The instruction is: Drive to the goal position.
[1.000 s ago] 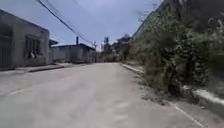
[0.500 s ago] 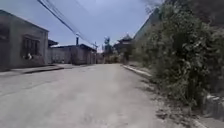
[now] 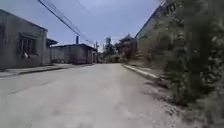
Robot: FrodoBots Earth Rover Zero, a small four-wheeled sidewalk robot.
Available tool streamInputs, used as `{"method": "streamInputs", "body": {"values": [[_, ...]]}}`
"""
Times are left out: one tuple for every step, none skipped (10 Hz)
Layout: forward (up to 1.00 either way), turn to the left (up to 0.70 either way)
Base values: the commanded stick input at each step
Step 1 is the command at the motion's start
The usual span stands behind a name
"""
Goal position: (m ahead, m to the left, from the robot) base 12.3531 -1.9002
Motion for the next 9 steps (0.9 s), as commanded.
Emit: {"method": "streamInputs", "body": {"values": [[1.00,0.03],[1.00,0.03],[1.00,0.03],[1.00,0.03],[1.00,0.03],[1.00,0.03],[1.00,0.03],[1.00,0.03],[1.00,-0.23]]}}
